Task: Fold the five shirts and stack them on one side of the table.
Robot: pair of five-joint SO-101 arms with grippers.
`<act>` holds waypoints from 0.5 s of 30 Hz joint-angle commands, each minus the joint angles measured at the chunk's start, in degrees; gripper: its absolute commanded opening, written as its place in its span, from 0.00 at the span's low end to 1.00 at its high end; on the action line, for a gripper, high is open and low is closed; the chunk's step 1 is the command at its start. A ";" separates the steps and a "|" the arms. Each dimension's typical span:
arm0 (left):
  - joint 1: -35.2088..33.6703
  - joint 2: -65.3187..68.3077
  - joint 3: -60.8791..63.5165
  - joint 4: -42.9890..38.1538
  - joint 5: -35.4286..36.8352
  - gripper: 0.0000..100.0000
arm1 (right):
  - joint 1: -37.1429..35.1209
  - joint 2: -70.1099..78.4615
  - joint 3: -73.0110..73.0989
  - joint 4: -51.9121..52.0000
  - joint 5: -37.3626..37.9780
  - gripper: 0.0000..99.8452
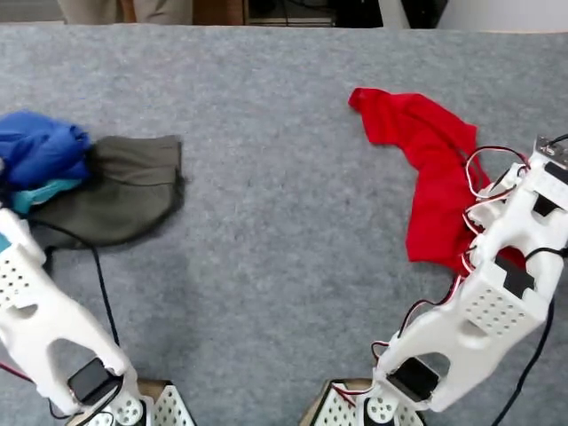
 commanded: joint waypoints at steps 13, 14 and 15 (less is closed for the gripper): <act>18.99 -1.45 -13.63 9.58 0.70 0.26 | -0.75 -0.13 0.13 -1.14 -0.62 0.00; 20.48 -1.45 -13.10 9.58 0.70 0.27 | -1.45 -0.22 0.04 -1.05 -0.44 0.00; 21.80 -1.45 -12.57 9.58 0.70 0.27 | -2.24 -0.48 0.04 -0.88 0.26 0.00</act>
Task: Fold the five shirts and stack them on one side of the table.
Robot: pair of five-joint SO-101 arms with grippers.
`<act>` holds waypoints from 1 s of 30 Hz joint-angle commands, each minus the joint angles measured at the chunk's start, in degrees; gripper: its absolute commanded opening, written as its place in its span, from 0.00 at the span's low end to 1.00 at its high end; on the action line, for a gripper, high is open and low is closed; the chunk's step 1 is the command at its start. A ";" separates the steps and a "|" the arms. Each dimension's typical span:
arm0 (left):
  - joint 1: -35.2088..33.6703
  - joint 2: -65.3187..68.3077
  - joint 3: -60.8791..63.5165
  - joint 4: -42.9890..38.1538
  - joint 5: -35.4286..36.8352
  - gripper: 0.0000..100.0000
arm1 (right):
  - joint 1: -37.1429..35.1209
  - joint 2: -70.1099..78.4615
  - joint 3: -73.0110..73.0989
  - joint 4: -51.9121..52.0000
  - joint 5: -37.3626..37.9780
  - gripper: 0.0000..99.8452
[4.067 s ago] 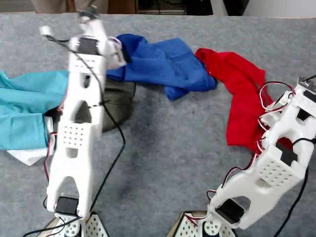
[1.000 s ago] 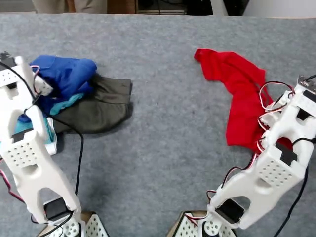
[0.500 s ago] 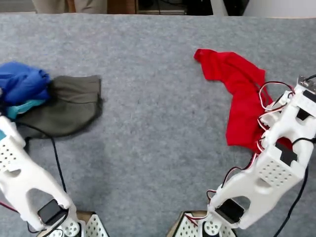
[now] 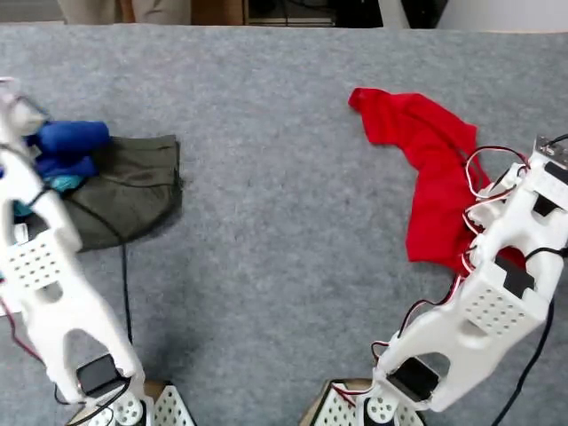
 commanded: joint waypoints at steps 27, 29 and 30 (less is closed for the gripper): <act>3.34 10.15 17.32 -9.93 0.35 0.02 | -45.58 -4.00 -15.08 -10.73 3.43 0.01; 0.88 9.98 14.42 -9.93 0.53 0.02 | -45.76 -2.15 -15.08 -11.08 3.34 0.01; -0.18 9.98 12.48 -9.76 0.53 0.02 | -45.76 -1.19 -15.08 -11.16 3.34 0.01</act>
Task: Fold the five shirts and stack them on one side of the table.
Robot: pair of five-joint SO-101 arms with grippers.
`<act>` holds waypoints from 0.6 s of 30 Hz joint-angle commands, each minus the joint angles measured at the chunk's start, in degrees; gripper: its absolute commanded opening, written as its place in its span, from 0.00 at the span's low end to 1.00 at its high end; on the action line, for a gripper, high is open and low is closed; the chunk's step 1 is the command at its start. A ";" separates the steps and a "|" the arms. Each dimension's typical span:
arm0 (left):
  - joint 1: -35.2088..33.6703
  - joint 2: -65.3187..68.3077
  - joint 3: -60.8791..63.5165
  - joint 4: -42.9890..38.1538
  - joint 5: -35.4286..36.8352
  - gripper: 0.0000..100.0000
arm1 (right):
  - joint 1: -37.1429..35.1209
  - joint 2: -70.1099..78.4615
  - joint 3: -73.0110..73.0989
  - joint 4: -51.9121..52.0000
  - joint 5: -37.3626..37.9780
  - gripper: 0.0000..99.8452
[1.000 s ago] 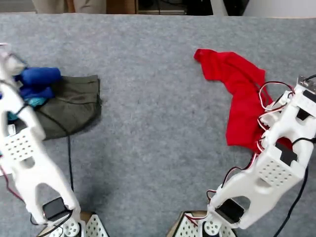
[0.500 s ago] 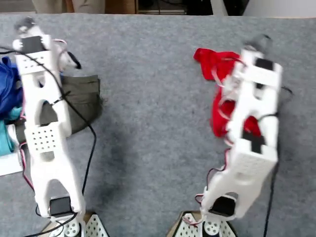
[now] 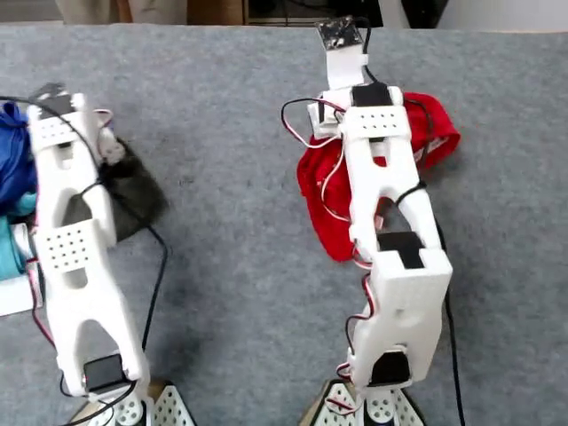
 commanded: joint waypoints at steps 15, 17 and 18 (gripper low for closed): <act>3.43 -0.04 -32.70 9.76 3.34 0.24 | -0.92 3.47 -4.62 0.88 0.44 0.01; 7.03 -0.04 -32.79 9.76 8.44 0.27 | -0.66 0.84 -6.64 4.48 0.70 0.01; 8.79 -0.04 -32.88 9.76 9.58 0.28 | -0.66 -0.48 -7.69 6.24 1.93 0.01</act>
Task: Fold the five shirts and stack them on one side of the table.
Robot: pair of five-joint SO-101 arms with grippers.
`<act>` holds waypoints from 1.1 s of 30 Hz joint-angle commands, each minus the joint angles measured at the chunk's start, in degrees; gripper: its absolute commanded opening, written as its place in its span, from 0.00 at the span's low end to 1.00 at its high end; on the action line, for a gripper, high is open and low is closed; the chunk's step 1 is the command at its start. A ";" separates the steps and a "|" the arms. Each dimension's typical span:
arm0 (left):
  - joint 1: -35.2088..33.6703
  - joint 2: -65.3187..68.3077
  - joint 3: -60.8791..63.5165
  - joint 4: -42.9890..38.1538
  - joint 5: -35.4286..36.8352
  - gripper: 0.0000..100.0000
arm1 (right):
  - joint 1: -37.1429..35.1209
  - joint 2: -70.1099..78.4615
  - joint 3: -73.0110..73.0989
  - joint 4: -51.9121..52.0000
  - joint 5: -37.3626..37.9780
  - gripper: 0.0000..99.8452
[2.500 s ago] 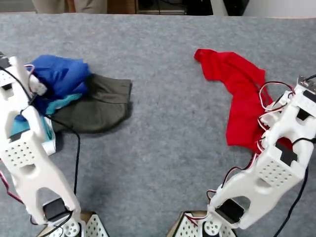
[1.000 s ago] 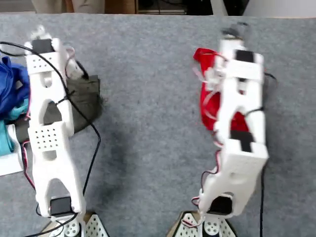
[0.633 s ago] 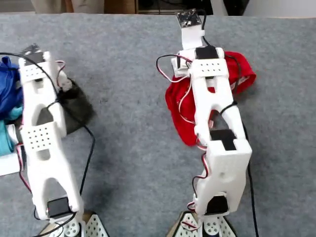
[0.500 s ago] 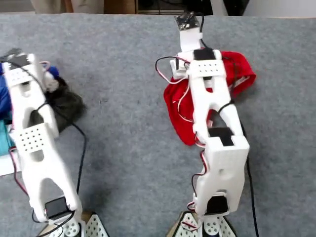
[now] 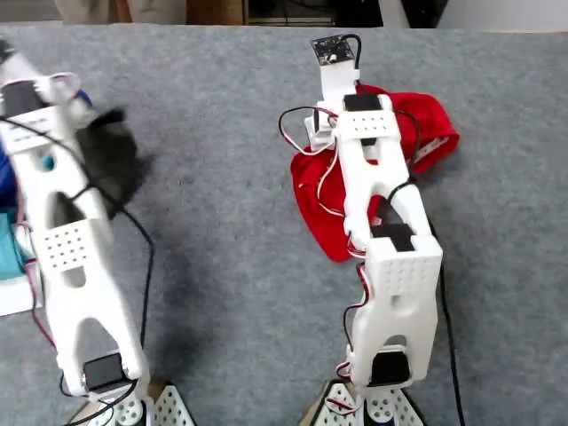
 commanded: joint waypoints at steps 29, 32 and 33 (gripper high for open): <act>7.82 12.70 -2.02 -8.53 12.13 0.23 | -7.25 -10.68 -19.12 21.80 27.34 0.29; 7.82 12.70 -2.02 -8.53 12.13 0.23 | -1.71 -9.63 -17.36 19.96 34.11 0.35; 7.82 12.70 -2.02 -8.53 12.13 0.23 | 0.13 -9.36 -17.54 19.60 35.08 0.35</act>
